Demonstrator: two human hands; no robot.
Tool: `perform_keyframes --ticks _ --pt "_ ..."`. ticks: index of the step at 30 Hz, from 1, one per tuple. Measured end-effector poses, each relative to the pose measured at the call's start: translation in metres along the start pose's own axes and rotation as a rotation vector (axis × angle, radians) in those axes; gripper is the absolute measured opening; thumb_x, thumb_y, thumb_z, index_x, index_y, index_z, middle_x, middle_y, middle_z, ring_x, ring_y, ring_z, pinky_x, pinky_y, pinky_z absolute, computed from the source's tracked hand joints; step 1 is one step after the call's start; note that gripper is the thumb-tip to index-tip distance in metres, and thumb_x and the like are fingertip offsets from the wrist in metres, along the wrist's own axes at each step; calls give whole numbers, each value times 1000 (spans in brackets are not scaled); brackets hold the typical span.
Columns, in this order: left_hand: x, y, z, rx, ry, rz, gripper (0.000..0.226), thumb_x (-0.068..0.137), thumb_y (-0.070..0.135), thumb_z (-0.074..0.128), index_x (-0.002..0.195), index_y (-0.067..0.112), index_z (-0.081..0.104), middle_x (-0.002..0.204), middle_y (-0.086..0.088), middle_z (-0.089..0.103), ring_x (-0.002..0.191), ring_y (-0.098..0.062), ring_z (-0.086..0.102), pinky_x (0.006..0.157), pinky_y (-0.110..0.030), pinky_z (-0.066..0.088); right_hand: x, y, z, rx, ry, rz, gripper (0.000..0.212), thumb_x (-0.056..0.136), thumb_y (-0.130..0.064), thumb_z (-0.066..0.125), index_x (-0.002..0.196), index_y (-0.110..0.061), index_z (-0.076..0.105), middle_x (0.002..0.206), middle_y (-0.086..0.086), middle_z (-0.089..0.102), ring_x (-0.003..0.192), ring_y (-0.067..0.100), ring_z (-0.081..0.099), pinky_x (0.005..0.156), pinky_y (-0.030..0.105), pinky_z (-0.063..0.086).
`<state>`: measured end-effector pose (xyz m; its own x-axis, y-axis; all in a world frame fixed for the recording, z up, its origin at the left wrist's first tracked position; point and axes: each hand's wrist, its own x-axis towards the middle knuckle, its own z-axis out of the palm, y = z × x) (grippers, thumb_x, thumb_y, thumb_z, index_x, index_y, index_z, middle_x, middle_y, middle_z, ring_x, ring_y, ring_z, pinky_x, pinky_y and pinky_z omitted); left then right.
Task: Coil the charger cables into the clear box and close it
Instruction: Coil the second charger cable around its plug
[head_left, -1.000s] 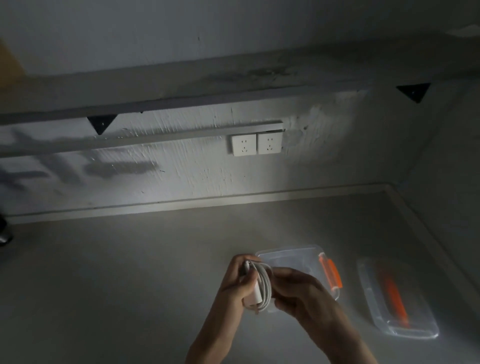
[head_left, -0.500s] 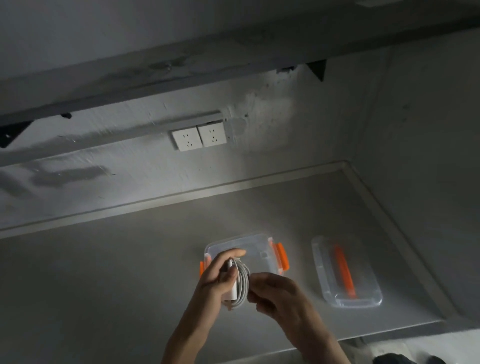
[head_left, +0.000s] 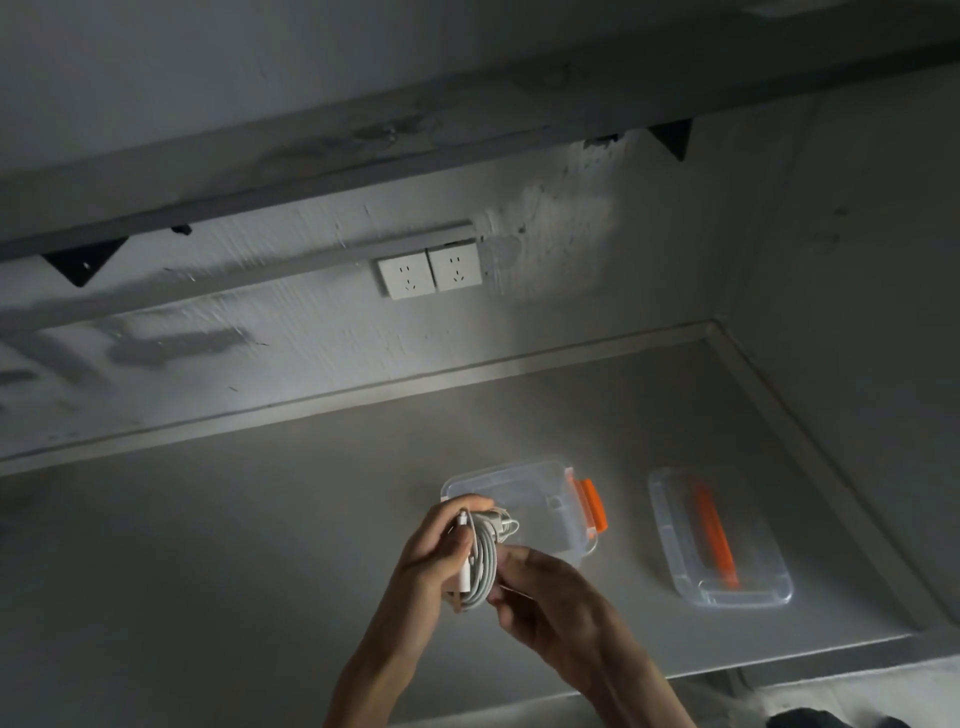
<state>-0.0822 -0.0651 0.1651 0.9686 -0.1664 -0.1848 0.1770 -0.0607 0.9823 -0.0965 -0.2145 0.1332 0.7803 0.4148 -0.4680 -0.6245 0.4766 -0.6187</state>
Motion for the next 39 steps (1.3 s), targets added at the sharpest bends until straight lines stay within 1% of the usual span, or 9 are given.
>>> perform_keyframes --ticks 5,10,13,16,19,23,27,35,39 --pt "-5 1 -16 26 -18 26 29 86 28 52 109 24 68 92 12 70 86 -7 64 73 -20 47 -9 4 17 -158 75 -105 23 84 -31 68 95 -11 73 85 3 71 74 9 66 63 18 52" --pt "-11 1 -32 48 -34 8 27 86 28 52 107 26 68 99 13 70 90 -9 60 79 -28 43 -11 1 26 -364 56 -134 19 90 -17 59 97 -4 71 86 6 71 82 15 68 64 21 49" --pt "-13 2 -36 16 -39 -67 27 82 27 53 103 25 70 93 7 70 85 -16 60 70 -29 44 -8 5 34 -434 95 -160 13 90 -6 59 91 5 66 80 10 67 74 17 65 55 21 47" --pt "-17 5 -34 2 11 -67 25 80 26 54 99 23 70 77 -6 67 68 -23 59 54 -25 42 -3 11 43 -671 200 -330 17 87 0 62 73 -9 65 67 4 64 64 17 65 46 23 48" --pt "-21 6 -39 -28 51 -31 21 79 23 58 97 16 66 78 -7 67 71 -25 62 58 -30 45 2 12 50 -827 216 -410 20 85 -2 62 70 -15 66 63 2 65 62 15 68 47 22 51" --pt "-26 9 -50 -99 80 -80 20 76 19 61 94 13 65 87 -6 65 79 -26 61 65 -39 41 4 9 56 -677 195 -369 23 87 -3 61 79 -19 75 72 4 75 68 14 72 55 25 57" --pt "-32 8 -55 -88 159 -107 14 73 22 63 86 19 67 82 -2 66 79 -21 61 59 -31 42 -1 15 64 -506 162 -376 20 90 -5 62 85 -16 78 80 10 78 75 21 76 59 25 59" --pt "-38 4 -59 -73 261 -124 9 82 9 62 83 16 68 78 -6 65 74 -21 61 62 -32 43 11 16 73 -562 161 -237 5 80 -16 76 77 -14 80 62 3 71 60 9 66 62 22 59" --pt "-38 8 -60 -58 262 -95 9 81 12 62 87 17 68 68 1 62 66 -16 59 58 -30 44 11 9 70 -403 29 -44 20 85 -27 70 94 -10 77 84 11 75 77 11 69 72 20 57"
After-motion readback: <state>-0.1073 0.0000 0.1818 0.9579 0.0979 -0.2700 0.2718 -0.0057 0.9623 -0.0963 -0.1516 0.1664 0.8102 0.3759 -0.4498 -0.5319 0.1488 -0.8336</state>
